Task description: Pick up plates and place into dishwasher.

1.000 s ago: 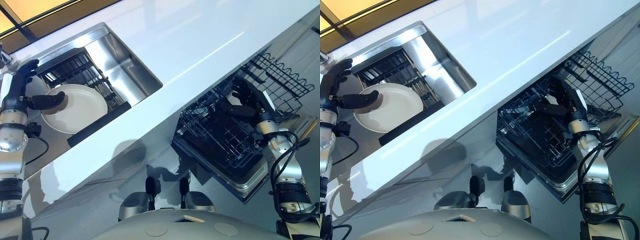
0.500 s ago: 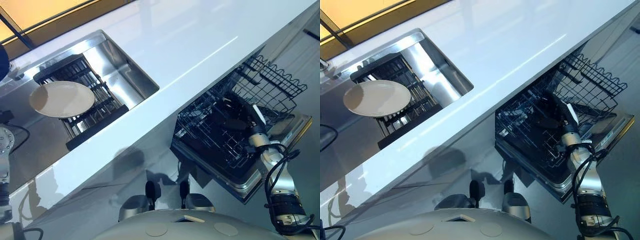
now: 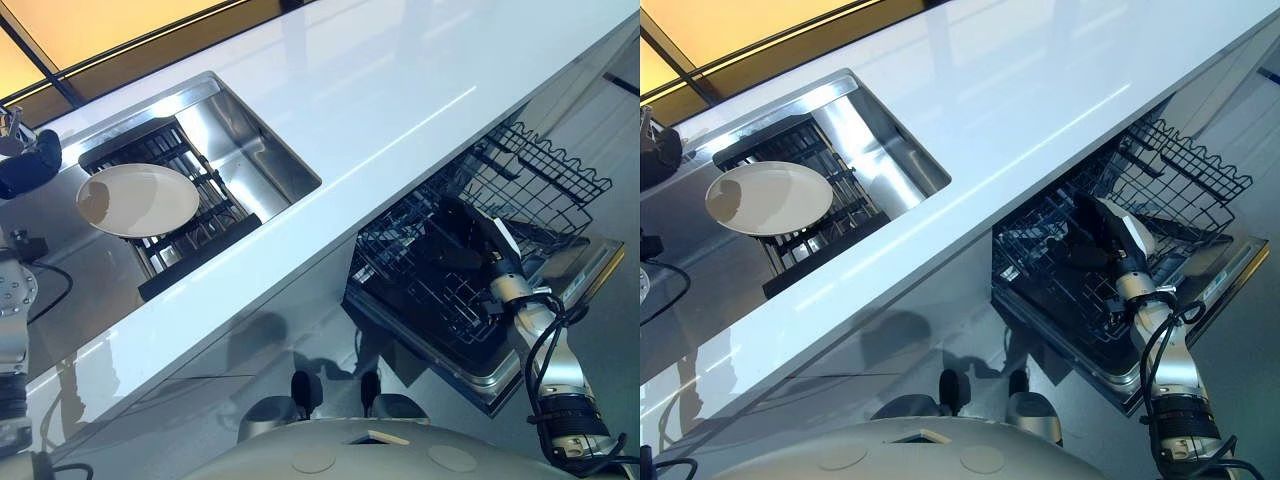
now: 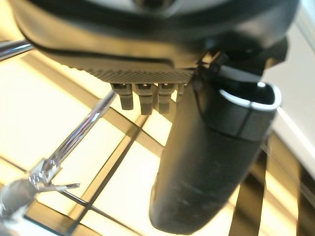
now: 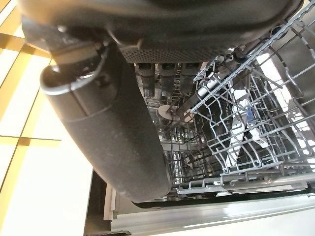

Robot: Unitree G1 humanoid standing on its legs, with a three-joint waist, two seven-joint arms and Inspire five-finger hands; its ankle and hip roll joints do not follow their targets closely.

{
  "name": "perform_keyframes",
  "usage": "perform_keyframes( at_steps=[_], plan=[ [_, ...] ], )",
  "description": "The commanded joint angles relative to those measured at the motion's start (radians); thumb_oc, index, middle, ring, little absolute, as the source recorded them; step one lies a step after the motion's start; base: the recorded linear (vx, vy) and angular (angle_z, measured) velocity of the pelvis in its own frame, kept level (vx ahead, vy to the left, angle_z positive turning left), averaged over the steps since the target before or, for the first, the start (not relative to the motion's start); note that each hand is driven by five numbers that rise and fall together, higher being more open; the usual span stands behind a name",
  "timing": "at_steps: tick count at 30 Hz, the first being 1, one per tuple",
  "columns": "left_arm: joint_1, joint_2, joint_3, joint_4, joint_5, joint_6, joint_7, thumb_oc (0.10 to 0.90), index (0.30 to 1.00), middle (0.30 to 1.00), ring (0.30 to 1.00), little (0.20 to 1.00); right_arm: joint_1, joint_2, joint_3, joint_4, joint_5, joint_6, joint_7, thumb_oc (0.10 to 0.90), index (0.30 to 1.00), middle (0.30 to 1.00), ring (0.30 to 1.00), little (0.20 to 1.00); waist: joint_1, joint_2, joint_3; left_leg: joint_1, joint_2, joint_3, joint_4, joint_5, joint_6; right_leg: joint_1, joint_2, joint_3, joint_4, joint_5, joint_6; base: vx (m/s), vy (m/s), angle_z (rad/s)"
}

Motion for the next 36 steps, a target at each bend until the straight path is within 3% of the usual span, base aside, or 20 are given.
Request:
perform_keyframes(
  at_steps=[1, 7, 15, 22, 32, 36],
  plan=[
    [0.010, 0.174, 0.000, 0.056, 0.220, 0.009, 0.127, 0.800, 0.900, 0.900, 0.900, 0.900, -0.038, -0.053, -0.044, -0.076, 0.046, -0.094, 0.017, 0.800, 0.900, 0.900, 0.900, 0.900, 0.009, 0.051, -0.096, 0.013, -0.047, -0.018, 0.010, -0.131, 0.014, -0.043, 0.043, -0.067, 0.135, -0.161, 0.031, 0.00, 0.000, 0.00],
    [0.176, 0.175, 0.085, 0.057, 0.381, 0.065, 0.223, 0.800, 0.900, 0.900, 0.900, 0.900, -0.010, -0.043, -0.057, -0.052, 0.051, -0.099, 0.037, 0.800, 0.900, 0.900, 0.900, 0.900, 0.025, 0.050, -0.089, 0.014, -0.046, -0.023, 0.010, -0.130, 0.014, -0.034, 0.044, -0.077, 0.123, -0.156, 0.030, 0.00, 0.000, 0.00],
    [0.225, 0.128, 0.035, -0.020, 0.528, 0.055, 0.131, 0.800, 0.900, 0.900, 0.900, 0.900, -0.011, -0.032, -0.029, -0.044, 0.046, -0.076, 0.011, 0.800, 0.900, 0.900, 0.900, 0.900, 0.046, 0.042, -0.084, 0.006, -0.047, -0.044, 0.010, -0.123, 0.010, -0.032, 0.038, -0.101, 0.121, -0.155, 0.032, -0.01, -0.007, 0.05],
    [0.187, 0.131, -0.042, -0.046, 0.520, -0.010, 0.071, 0.800, 0.900, 0.900, 0.900, 0.900, -0.023, -0.033, -0.001, -0.002, 0.039, -0.086, 0.009, 0.800, 0.900, 0.900, 0.900, 0.900, 0.052, 0.038, -0.082, 0.005, -0.046, -0.050, 0.006, -0.118, 0.008, -0.029, 0.036, -0.116, 0.118, -0.152, 0.034, -0.01, -0.003, 0.10],
    [0.113, 0.128, -0.133, -0.054, 0.468, -0.035, 0.095, 0.800, 0.900, 0.900, 0.900, 0.900, -0.027, -0.047, 0.023, 0.028, 0.035, -0.086, 0.016, 0.800, 0.900, 0.900, 0.900, 0.900, 0.044, 0.033, -0.084, 0.003, -0.044, -0.049, 0.002, -0.114, 0.006, -0.028, 0.037, -0.117, 0.109, -0.146, 0.035, 0.00, 0.000, 0.00],
    [0.072, 0.127, -0.169, -0.043, 0.443, -0.013, 0.110, 0.800, 0.900, 0.900, 0.900, 0.900, -0.029, -0.050, 0.033, 0.031, 0.029, -0.084, 0.017, 0.800, 0.900, 0.900, 0.900, 0.900, 0.036, 0.033, -0.084, 0.003, -0.044, -0.045, 0.002, -0.114, 0.006, -0.030, 0.038, -0.112, 0.109, -0.145, 0.035, 0.00, 0.000, 0.00]
  ],
)
